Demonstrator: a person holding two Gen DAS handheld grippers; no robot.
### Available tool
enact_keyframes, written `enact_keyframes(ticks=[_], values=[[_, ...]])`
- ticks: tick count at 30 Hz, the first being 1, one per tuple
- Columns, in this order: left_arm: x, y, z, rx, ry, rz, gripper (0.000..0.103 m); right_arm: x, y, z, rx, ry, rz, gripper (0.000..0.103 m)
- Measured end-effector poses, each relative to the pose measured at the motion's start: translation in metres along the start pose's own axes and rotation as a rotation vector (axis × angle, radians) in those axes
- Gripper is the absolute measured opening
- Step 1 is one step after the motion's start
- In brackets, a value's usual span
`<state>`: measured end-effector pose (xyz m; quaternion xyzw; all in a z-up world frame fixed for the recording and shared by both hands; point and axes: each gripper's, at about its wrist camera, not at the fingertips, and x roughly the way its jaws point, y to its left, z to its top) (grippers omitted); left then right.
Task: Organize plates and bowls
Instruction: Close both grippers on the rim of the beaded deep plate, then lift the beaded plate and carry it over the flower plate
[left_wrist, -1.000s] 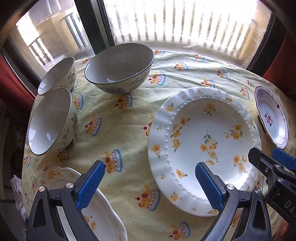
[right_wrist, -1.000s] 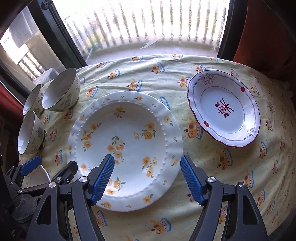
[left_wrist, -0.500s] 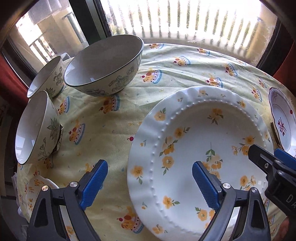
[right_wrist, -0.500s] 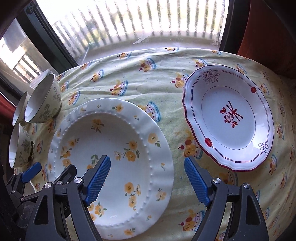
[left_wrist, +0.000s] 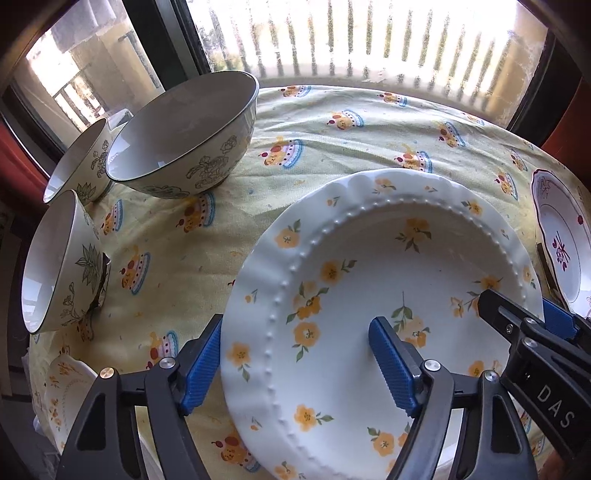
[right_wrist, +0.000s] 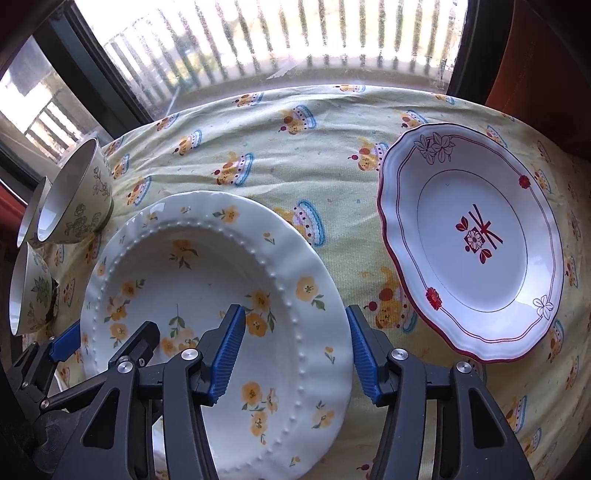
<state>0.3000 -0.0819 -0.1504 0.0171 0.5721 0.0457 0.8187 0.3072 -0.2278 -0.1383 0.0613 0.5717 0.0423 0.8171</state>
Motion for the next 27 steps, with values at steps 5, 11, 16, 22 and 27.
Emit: enact_keyframes(ticks=[5,11,16,22,27], values=[[-0.007,-0.001,-0.018,0.009,0.015,-0.009,0.079,-0.006,-0.001,-0.011,0.0,0.011,-0.018,0.058],[-0.014,-0.009,-0.043,0.035,0.036,-0.026,0.079,-0.017,-0.01,-0.037,0.034,0.039,-0.027,0.058],[-0.022,-0.016,-0.066,0.062,0.056,-0.027,0.079,-0.026,-0.017,-0.062,0.038,0.06,-0.031,0.058],[-0.028,-0.021,-0.087,0.08,0.088,-0.039,0.079,-0.036,-0.021,-0.085,0.018,0.08,-0.033,0.058],[-0.027,-0.019,-0.087,0.095,0.084,-0.048,0.078,-0.039,-0.028,-0.099,0.027,0.093,-0.018,0.058]])
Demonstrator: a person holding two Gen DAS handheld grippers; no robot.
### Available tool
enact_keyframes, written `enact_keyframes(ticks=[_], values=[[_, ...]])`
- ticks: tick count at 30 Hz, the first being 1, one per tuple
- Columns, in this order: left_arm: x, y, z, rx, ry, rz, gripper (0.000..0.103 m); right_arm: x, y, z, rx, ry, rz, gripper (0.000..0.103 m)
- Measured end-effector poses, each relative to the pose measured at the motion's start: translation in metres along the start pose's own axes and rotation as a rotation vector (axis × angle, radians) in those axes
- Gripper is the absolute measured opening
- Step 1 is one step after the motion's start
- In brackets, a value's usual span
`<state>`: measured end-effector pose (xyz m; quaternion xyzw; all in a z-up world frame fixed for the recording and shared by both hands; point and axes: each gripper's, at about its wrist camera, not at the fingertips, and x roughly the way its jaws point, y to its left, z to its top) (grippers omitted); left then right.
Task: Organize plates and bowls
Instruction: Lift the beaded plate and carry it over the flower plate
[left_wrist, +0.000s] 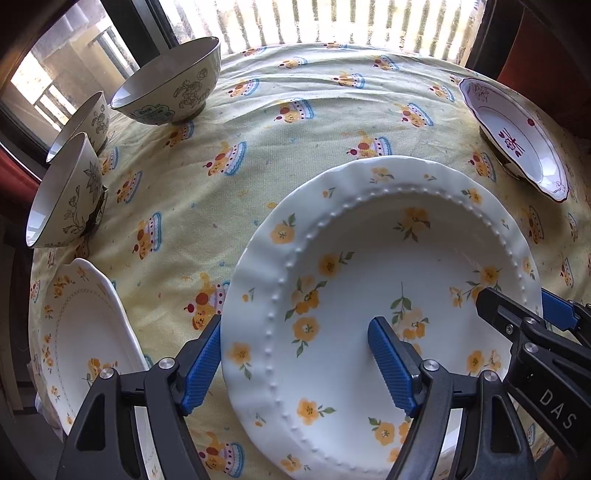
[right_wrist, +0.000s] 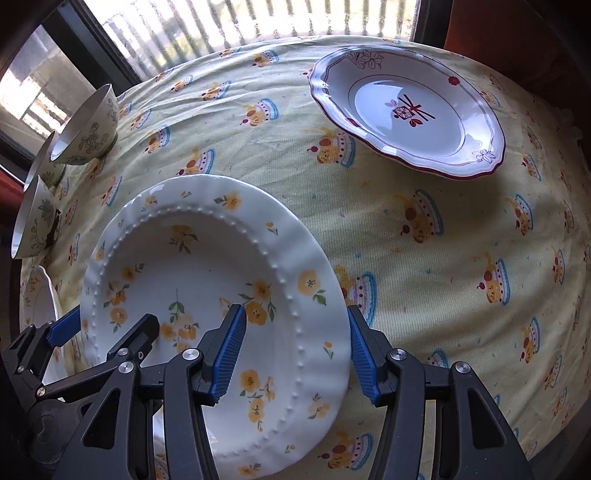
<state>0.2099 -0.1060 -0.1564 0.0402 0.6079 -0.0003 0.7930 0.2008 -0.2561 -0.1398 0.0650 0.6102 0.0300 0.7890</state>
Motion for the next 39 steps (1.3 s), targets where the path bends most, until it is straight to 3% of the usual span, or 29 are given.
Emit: enact_keyframes(ticks=[8,17,29,39], values=[[0.007,0.011,0.012,-0.077,0.002,-0.033,0.078,0.014,0.004,0.011,0.001,0.011,0.009,0.059],[0.0,0.009,0.008,-0.088,0.021,-0.047,0.077,0.011,0.005,0.017,-0.017,0.02,-0.008,0.057],[-0.024,0.011,0.0,-0.038,-0.015,-0.116,0.077,-0.017,0.004,0.007,0.042,-0.019,-0.075,0.057],[-0.058,0.052,-0.014,-0.022,-0.078,-0.172,0.077,-0.054,0.033,-0.013,0.121,-0.085,-0.126,0.057]])
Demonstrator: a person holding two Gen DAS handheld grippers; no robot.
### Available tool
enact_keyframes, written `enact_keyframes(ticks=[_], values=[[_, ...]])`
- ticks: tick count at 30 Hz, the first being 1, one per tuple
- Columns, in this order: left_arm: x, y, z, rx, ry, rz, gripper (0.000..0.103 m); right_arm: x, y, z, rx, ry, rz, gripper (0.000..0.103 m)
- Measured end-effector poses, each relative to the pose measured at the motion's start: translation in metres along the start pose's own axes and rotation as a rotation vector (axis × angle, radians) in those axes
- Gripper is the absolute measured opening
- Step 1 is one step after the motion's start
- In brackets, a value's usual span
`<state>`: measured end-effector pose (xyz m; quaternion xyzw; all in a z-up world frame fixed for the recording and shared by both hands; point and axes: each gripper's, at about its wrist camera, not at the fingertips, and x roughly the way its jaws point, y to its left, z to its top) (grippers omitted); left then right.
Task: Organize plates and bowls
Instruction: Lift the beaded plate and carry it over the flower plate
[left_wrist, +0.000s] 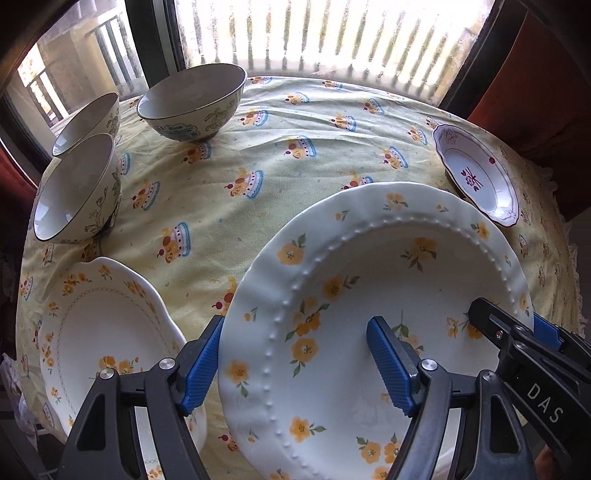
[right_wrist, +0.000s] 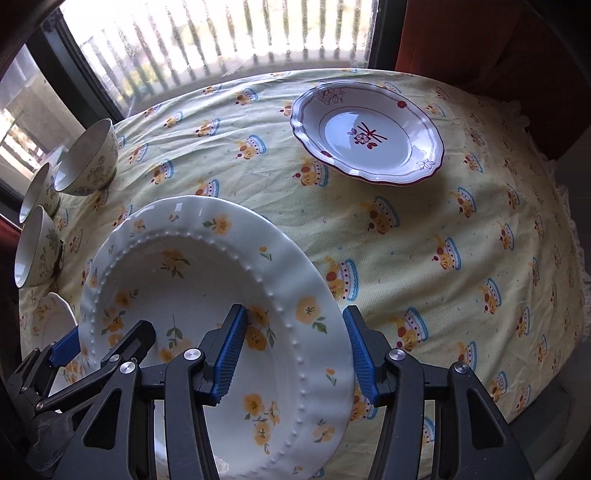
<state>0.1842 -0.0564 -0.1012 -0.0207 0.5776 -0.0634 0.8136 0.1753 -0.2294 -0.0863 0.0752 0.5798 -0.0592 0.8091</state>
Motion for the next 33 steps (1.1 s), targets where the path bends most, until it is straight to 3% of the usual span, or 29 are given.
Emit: enact_keyframes(ticks=[14,33], values=[[-0.04,0.079,-0.029,0.017,-0.026,-0.016,0.077,-0.04,0.077,-0.036,-0.009,-0.052,-0.021,0.057],[-0.037,0.186,-0.055,-0.03,0.01,-0.012,0.077,-0.032,0.184,-0.077,-0.051,-0.023,-0.022,0.057]])
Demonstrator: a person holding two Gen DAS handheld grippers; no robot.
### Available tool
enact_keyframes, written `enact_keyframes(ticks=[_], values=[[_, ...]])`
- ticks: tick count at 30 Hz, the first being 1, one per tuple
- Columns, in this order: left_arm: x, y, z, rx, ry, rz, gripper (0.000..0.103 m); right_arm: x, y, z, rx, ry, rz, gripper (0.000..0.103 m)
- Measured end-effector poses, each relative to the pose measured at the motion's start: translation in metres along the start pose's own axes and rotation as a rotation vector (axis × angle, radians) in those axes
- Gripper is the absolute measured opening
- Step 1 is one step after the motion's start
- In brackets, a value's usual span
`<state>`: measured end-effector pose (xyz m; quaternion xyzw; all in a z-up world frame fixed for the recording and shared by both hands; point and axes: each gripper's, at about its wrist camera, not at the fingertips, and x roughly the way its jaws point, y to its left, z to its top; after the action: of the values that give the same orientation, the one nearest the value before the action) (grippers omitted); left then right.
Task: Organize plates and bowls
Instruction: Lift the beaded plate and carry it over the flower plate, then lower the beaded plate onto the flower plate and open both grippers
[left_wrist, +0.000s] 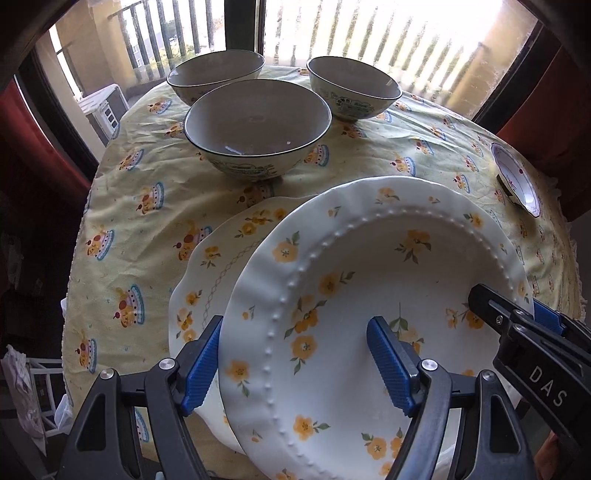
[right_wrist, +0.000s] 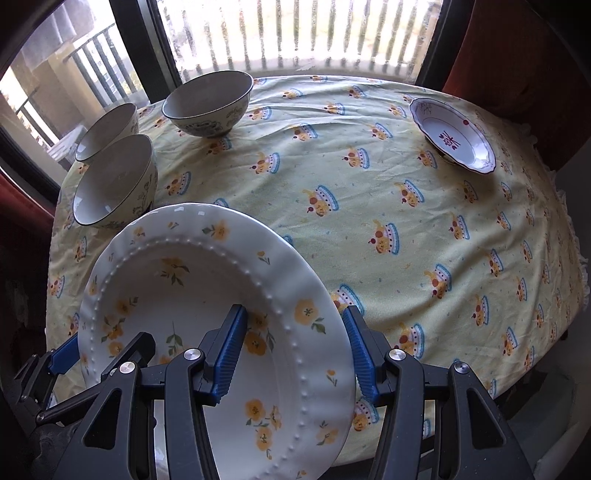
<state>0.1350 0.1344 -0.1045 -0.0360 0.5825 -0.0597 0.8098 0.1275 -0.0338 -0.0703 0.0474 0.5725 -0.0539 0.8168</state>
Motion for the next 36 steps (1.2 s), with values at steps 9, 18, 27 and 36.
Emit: enact_keyframes(ticks=[9,18,27,36], values=[[0.019,0.027,-0.006,-0.022,0.045,0.024,0.077,0.025,0.031,-0.005,-0.043,0.05,0.016,0.057],[0.034,0.022,-0.001,-0.025,0.078,0.02,0.077,0.043,0.035,0.003,-0.076,0.083,-0.008,0.057],[0.044,0.011,0.003,-0.04,0.083,0.044,0.079,0.055,0.026,0.012,-0.093,0.105,-0.017,0.057],[0.053,-0.001,0.007,-0.071,0.07,0.093,0.093,0.059,0.025,0.013,-0.09,0.098,0.011,0.058]])
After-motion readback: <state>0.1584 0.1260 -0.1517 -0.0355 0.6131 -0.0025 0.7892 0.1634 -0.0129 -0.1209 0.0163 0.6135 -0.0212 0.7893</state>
